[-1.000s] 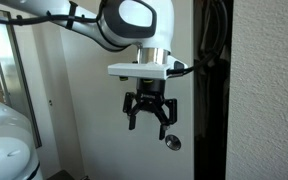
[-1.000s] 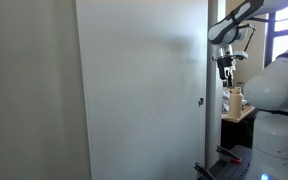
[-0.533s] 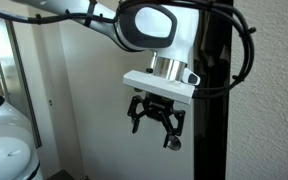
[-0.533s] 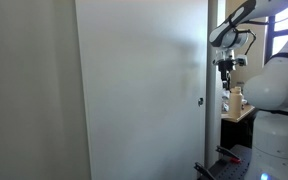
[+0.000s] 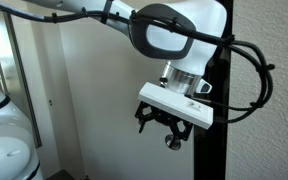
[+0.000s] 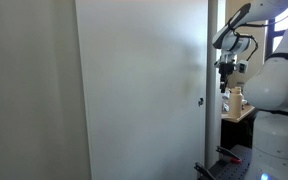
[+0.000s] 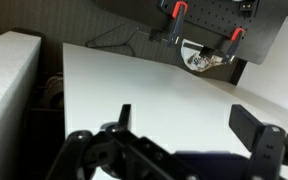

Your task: Slide the wardrobe door open

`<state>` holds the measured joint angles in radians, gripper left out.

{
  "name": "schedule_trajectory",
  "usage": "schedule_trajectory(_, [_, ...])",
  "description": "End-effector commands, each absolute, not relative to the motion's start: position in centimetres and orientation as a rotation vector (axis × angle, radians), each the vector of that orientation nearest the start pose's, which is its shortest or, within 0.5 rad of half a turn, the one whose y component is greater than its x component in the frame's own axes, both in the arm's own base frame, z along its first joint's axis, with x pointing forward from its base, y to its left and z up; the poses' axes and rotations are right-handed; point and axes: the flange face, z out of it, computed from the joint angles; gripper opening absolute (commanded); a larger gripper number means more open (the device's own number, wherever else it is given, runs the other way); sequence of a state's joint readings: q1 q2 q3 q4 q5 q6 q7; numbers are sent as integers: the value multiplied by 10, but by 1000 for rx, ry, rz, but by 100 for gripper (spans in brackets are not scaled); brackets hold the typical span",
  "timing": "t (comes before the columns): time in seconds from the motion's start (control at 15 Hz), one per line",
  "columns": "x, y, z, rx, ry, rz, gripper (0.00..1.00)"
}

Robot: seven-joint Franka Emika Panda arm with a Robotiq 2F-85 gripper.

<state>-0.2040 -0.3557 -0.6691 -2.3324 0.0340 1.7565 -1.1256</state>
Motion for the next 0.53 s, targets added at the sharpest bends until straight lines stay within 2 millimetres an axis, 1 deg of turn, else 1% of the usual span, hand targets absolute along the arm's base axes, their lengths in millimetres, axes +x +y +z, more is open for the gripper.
schedule_trajectory(0.0, [274, -351, 418, -2685, -424, -167, 100])
schedule_trajectory(0.27, [285, -367, 405, -2648, -351, -237, 100])
schedule_trajectory(0.33, [289, -365, 407, -2647, -306, -193, 100])
schedule_trajectory(0.4, [278, -357, 406, -2642, -344, -214, 100])
schedule_trajectory(0.47, [281, -360, 404, -2644, -335, -202, 100])
